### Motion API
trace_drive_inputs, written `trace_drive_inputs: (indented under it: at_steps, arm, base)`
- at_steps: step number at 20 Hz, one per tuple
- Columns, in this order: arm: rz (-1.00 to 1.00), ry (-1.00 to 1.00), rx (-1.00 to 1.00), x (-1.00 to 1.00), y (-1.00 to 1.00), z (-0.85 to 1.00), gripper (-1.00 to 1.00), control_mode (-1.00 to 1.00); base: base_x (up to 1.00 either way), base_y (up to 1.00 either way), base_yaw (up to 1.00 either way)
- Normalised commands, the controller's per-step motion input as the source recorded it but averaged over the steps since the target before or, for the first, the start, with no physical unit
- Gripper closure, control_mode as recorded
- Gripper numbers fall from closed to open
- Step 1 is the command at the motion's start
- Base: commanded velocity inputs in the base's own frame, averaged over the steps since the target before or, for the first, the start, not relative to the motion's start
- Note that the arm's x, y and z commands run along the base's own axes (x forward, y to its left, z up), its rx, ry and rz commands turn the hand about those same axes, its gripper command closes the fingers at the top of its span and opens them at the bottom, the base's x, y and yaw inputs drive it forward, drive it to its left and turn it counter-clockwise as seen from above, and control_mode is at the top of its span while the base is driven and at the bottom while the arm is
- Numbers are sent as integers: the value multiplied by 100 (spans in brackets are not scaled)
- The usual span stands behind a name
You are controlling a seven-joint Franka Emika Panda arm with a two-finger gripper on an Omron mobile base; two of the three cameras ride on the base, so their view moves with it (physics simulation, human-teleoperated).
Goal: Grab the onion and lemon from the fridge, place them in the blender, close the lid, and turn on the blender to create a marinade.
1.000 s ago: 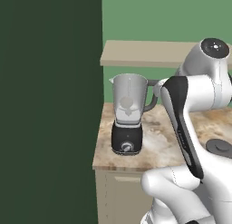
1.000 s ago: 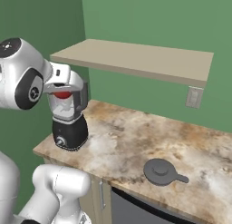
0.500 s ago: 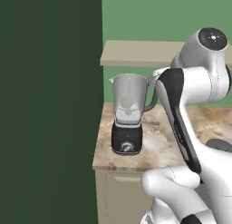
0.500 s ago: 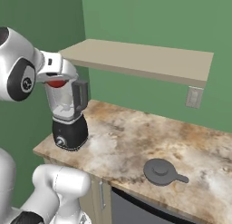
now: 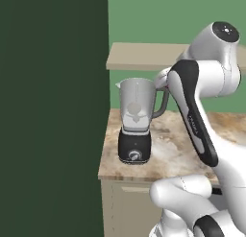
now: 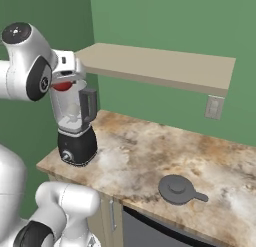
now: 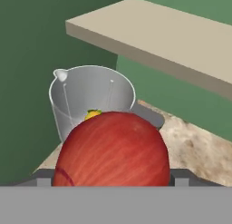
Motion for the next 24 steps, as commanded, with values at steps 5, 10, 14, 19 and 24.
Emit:
trace_drive_inputs:
  at_steps: [5, 10, 14, 19, 24]
  arm:
    - [17, 3, 0, 34, 10, -3, 100, -100]
    - [7, 0, 0, 35, 37, -16, 100, -100]
    - [1, 1, 0, 40, 32, -23, 100, -100]
    - [0, 0, 0, 43, 1, -25, 100, -100]
    - [0, 0, 0, 41, 0, -26, 100, -100]
  base:
    - [0, 0, 0]
    - [0, 0, 0]
    - [0, 0, 0]
    - [0, 0, 0]
    - [0, 0, 0]
